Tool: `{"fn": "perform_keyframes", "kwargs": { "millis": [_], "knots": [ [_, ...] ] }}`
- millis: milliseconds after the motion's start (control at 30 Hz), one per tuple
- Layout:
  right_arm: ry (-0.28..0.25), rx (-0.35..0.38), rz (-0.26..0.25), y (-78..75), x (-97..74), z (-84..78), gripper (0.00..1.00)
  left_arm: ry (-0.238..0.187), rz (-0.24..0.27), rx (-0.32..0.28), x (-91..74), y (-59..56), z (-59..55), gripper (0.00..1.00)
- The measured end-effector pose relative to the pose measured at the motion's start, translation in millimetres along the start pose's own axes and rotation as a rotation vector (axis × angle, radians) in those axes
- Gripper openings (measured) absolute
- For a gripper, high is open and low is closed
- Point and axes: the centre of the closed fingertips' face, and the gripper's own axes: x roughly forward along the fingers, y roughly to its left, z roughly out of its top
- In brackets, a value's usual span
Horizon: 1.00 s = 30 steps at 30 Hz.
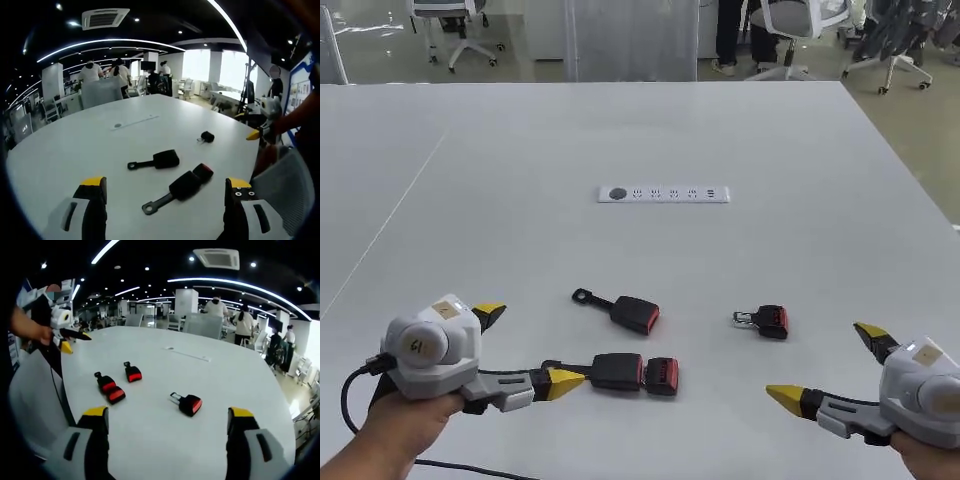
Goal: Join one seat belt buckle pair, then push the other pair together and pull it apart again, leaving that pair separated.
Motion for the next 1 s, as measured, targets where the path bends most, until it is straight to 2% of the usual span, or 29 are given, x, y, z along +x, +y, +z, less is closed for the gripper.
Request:
{"fn": "perform_keyframes", "kwargs": {
  "millis": [267, 1000],
  "knots": [
    [0.004, 0.002, 0.012, 3.9, 1.8, -0.8, 1.0, -0.004, 0.003, -0.001, -0.8, 0.3, 1.6, 1.0],
    [0.002, 0.01, 0.0, 2.7, 0.6, -0.4, 1.0, -0.007, 0.003, -0.004, -3.7, 0.2, 1.9, 1.0]
  ]
}}
